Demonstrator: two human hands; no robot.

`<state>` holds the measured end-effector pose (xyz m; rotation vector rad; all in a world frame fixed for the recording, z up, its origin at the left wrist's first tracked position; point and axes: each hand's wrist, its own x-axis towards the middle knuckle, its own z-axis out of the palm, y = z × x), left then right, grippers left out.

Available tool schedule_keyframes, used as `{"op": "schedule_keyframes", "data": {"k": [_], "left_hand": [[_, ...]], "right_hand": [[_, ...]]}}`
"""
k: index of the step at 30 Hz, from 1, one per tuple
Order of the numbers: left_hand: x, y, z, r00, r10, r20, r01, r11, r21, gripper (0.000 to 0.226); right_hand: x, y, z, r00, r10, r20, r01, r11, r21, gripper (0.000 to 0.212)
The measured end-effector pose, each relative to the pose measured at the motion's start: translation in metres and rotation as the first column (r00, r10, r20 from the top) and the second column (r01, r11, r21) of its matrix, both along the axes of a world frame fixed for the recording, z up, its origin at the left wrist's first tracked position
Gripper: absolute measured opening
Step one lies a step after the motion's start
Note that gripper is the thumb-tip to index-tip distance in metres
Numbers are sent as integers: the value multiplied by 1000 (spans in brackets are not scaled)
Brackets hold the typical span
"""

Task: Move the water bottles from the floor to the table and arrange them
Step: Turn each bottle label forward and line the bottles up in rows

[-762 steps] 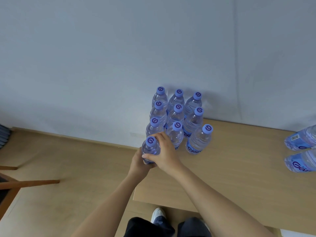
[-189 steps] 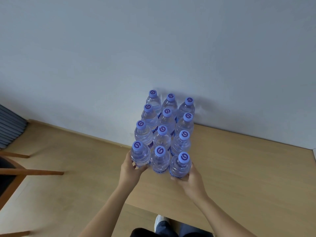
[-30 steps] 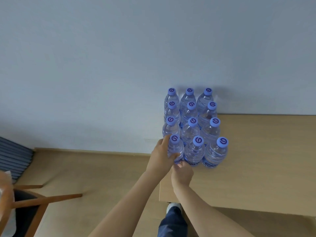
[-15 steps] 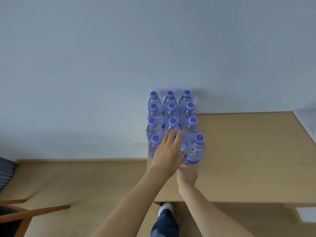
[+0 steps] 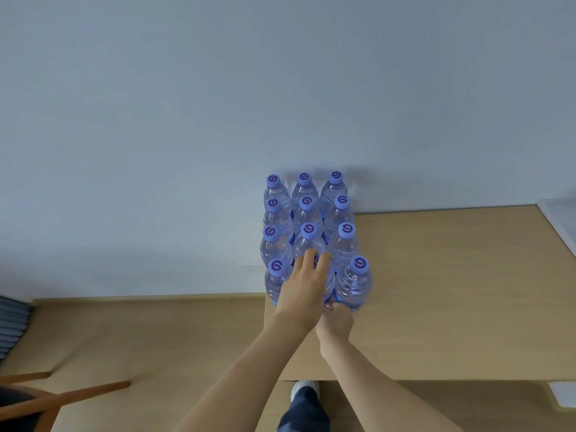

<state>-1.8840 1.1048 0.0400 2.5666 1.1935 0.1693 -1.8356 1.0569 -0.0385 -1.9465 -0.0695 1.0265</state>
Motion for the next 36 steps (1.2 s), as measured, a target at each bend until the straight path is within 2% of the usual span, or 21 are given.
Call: {"op": "schedule_keyframes", "data": {"k": [5, 9, 11, 14, 17, 19, 22, 30, 36], "left_hand": [[5, -5, 4, 1000, 8, 20, -10, 997, 71, 66], [24, -13, 6, 994, -103, 24, 96, 971, 220, 79], [37, -16, 7, 988, -147, 46, 133, 963, 235, 78], [52, -24, 16, 986, -162, 30, 156, 978, 138, 64], [60, -28, 22, 987, -148, -70, 149, 989, 12, 50], [61, -28, 25, 979, -142, -147, 138, 990, -33, 57], [62, -27, 27, 976, -152, -158, 146, 988, -50, 65], [66, -21, 22, 981, -141, -136, 137, 990, -36, 52], [65, -19, 14, 982, -142, -126, 139, 990, -31, 59]], "right_hand": [[4, -6, 3, 998, 4, -59, -2, 1000, 22, 12], [18, -19, 8, 997, 17, -81, -15, 1000, 16, 23], [27, -29, 9, 998, 0, -66, 0, 1000, -5, 24], [41, -41, 10, 999, -32, -11, 32, 999, -19, 4], [55, -43, 10, 999, -27, 46, 25, 999, 35, 9], [60, -42, 11, 997, 10, 78, -15, 998, 56, 14], [61, -38, 5, 990, 45, 133, -51, 998, 37, 14], [63, -24, 4, 973, 55, 223, -54, 998, -9, 32], [64, -28, 0, 974, 61, 217, -67, 998, 21, 18]]}}
